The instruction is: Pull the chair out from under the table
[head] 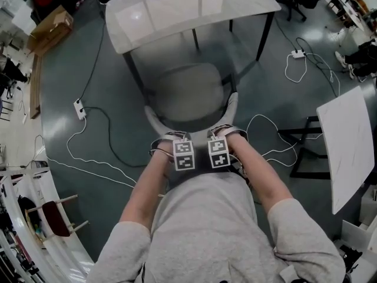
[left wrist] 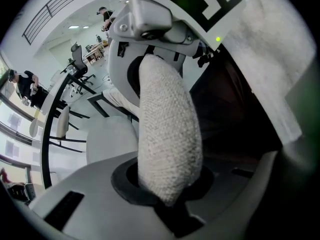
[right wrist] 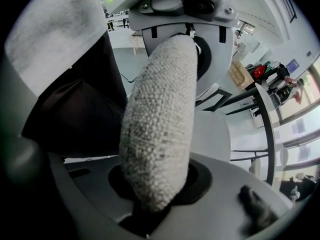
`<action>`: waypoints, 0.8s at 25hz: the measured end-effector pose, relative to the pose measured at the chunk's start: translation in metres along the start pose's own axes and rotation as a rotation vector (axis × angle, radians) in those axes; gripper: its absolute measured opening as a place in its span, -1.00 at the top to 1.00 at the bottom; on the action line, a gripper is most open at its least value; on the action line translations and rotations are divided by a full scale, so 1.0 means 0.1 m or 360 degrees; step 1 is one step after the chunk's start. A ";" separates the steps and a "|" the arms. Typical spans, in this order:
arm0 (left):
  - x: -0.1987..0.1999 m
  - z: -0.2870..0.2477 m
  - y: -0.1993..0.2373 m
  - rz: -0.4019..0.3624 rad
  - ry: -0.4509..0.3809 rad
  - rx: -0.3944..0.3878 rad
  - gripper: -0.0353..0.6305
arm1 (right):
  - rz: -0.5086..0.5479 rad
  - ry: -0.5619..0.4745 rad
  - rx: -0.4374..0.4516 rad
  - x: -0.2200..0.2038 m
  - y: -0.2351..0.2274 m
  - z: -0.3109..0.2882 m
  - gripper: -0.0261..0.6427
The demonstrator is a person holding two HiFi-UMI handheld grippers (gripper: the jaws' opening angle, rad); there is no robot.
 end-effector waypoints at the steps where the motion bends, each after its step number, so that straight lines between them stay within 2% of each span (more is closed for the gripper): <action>1: 0.01 -0.01 -0.03 0.0004 -0.0001 -0.0002 0.67 | 0.0004 -0.0003 0.0004 0.00 0.03 0.01 0.65; 6: 0.10 -0.03 -0.16 0.0035 -0.0003 -0.0020 0.67 | 0.0016 -0.0009 0.0011 -0.02 0.17 0.09 0.65; 11: 0.22 -0.10 -0.48 0.0054 -0.0011 -0.0031 0.67 | 0.0035 -0.0018 0.0028 0.01 0.48 0.23 0.65; 20: 0.46 -0.24 -0.80 0.0102 -0.0011 0.0005 0.66 | 0.0055 -0.0038 0.0031 -0.09 0.83 0.36 0.61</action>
Point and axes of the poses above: the fingertips, and each gripper's own axes: z backward along the fingers, y to its left, x out of its top, the point moved 8 cm from there along z, backward along the fingers, and after that the axes turned 14 degrees about -x, right-handed, at the moved point
